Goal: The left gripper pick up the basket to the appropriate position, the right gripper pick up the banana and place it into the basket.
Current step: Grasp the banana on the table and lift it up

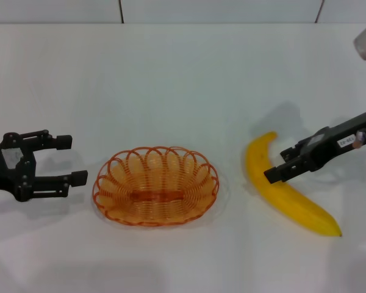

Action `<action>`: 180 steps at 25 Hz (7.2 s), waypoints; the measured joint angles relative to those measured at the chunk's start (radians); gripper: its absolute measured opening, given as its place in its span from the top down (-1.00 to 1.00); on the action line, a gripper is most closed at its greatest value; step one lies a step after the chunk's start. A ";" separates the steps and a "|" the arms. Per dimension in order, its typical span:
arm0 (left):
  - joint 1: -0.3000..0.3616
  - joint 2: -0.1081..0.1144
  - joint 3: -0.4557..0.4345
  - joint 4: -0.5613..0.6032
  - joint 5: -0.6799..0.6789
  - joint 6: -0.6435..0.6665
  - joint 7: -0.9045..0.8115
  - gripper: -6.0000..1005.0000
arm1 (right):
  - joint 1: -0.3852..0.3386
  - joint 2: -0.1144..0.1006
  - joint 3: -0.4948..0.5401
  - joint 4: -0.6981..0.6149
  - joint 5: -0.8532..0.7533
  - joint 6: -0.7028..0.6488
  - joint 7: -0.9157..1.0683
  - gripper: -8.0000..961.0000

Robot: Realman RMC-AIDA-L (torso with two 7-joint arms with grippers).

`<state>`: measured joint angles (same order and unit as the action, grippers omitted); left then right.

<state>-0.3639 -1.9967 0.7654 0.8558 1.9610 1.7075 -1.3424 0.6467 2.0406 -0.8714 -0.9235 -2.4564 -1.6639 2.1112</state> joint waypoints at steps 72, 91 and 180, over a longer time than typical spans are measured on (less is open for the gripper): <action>-0.008 0.026 0.006 -0.064 0.029 0.009 0.028 -0.68 | 0.040 -0.002 -0.010 0.165 -0.051 0.103 0.032 0.01; -0.003 0.029 0.005 -0.064 0.028 0.021 0.028 -0.68 | 0.041 -0.004 -0.005 0.127 -0.054 0.079 0.043 0.07; -0.004 0.029 0.005 -0.066 0.030 0.034 0.023 -0.68 | 0.031 -0.005 -0.017 0.061 -0.044 0.097 0.040 -0.02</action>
<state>-0.3680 -1.9682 0.7706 0.7899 1.9910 1.7413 -1.3193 0.6775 2.0361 -0.8887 -0.8623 -2.5004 -1.5665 2.1511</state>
